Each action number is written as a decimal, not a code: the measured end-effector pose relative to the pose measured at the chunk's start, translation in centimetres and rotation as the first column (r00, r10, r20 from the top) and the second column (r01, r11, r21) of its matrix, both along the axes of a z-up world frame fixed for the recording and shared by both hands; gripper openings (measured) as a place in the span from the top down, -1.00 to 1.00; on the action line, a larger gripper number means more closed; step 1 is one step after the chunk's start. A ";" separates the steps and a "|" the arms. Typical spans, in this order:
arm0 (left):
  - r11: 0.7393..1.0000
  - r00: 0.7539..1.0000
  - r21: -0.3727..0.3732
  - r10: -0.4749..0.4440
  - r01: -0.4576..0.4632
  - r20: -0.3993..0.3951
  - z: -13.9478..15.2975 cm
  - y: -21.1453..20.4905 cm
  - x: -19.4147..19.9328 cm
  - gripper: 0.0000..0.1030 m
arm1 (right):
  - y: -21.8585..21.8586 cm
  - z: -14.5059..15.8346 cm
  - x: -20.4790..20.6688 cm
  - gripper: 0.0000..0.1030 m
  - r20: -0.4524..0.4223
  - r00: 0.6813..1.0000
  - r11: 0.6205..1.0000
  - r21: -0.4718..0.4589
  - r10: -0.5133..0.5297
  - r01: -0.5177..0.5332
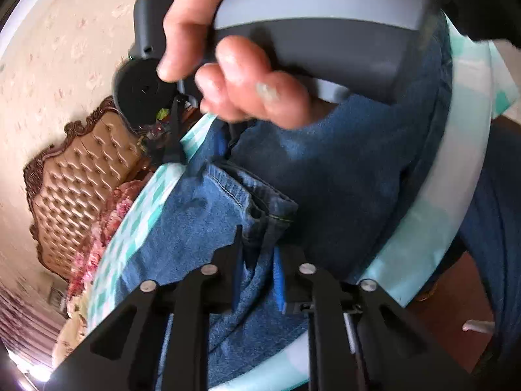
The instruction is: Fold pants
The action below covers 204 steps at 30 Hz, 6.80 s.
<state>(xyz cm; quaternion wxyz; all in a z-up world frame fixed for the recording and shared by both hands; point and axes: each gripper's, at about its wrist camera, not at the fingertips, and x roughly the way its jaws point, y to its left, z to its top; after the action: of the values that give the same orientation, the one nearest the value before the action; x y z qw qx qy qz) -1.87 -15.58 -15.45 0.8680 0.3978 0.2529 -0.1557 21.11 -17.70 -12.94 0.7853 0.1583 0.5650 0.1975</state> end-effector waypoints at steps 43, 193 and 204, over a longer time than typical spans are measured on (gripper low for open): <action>0.700 0.844 -0.472 0.450 -0.536 -0.291 5.8 28.2 3.9 0.99 | 5.4 -1.1 -7.7 -0.21 0.334 0.942 0.893 -0.436 0.040 0.116; 0.448 0.836 -0.709 0.221 -0.544 -0.502 5.3 32.1 1.1 0.74 | 31.0 -0.3 -0.5 -0.41 -0.017 0.944 0.770 -0.574 0.331 -0.280; 0.350 0.796 -0.716 0.214 -0.604 -0.567 3.6 32.6 1.8 -0.18 | 29.4 0.6 -0.1 0.57 0.039 0.959 0.818 -0.533 0.281 -0.217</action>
<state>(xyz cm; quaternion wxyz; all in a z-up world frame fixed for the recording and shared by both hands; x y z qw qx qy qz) -0.06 17.01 -11.88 0.8876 -0.2188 0.3910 -0.1074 20.98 11.74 -12.36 0.7973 -0.1485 0.5665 0.1461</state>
